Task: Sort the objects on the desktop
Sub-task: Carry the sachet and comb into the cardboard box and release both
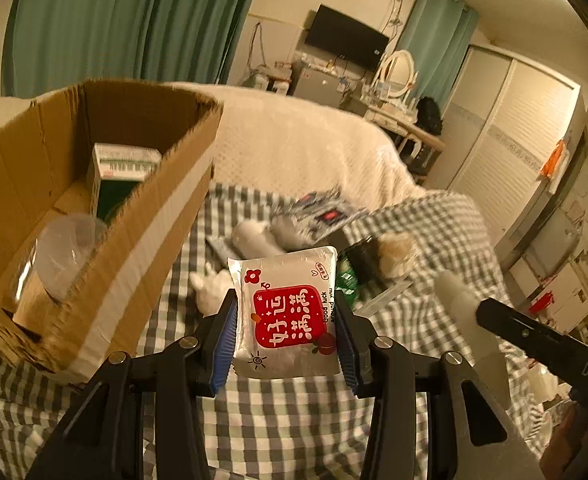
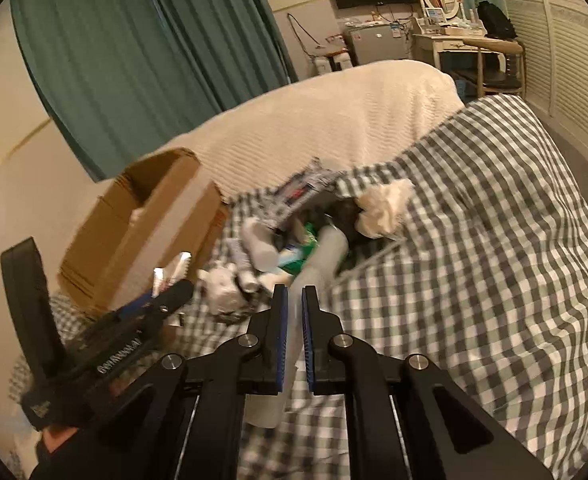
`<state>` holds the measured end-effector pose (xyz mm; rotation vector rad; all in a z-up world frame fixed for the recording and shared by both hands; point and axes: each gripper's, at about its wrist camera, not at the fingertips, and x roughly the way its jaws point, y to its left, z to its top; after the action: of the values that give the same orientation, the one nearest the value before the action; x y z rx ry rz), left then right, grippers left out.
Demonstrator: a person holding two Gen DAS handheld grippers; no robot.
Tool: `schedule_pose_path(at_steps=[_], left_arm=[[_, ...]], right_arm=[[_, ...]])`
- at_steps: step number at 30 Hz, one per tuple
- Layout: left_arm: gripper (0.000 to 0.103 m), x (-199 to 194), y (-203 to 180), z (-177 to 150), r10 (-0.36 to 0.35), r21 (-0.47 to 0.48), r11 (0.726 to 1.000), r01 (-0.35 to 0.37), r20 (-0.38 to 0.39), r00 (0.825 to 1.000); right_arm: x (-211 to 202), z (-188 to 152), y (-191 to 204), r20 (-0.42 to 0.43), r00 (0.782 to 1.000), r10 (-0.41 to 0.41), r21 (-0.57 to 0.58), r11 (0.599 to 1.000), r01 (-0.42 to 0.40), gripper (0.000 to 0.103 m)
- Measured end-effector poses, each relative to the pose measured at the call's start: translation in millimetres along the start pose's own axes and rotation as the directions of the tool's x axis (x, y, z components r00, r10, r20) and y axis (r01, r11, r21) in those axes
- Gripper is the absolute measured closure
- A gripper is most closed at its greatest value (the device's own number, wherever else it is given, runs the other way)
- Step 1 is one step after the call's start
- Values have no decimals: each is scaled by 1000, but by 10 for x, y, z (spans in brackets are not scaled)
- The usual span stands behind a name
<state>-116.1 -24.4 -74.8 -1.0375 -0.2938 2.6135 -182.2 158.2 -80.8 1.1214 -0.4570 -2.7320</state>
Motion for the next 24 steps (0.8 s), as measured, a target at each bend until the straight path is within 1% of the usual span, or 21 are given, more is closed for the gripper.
schedule_pose_path(at_steps=[2,5,9,11,13,15,17,18,19,21,24], left_arm=[[58,-90,-8,82,-6,3,1000,6,17,1000],[58,-260,36,262,7,8,1000,-8,50,999],[58,-502,265,633,32,-20,999,-30,114,993],[58,-578,452,822,66,-31,998,-62,138,988],[58,-626,707,995,144,-30,990,-141,167,975],[58,-597,923,1075,202,-16,979,-203,179,963],[58,-515,1184,1098,265,-8,963,-268,170,949],[58,-435,1332,1100,286,-21,958,-287,148,947],[58,-377,1462,1089,297,-37,955,-294,130,946],[58,-255,1688,1047,307,-63,951,-302,99,947],[58,-141,1858,963,331,-73,943,-326,73,941]], right_arm=[[-72,67,105,17,999,31,-12,999,-31,97],[-168,231,338,47,995,84,-50,995,-81,97],[-173,485,738,65,984,164,-125,980,-155,97],[-105,604,967,58,976,211,-161,967,-199,97],[11,712,1208,50,964,263,-193,949,-249,97],[193,800,1435,37,953,300,-214,934,-285,97],[418,832,1619,-1,944,330,-213,922,-323,97],[578,838,1724,-28,938,346,-211,915,-343,97],[711,833,1815,-50,937,346,-219,912,-348,97],[978,813,1975,-82,941,329,-238,910,-339,97],[1365,783,2134,-128,941,313,-233,913,-336,96]])
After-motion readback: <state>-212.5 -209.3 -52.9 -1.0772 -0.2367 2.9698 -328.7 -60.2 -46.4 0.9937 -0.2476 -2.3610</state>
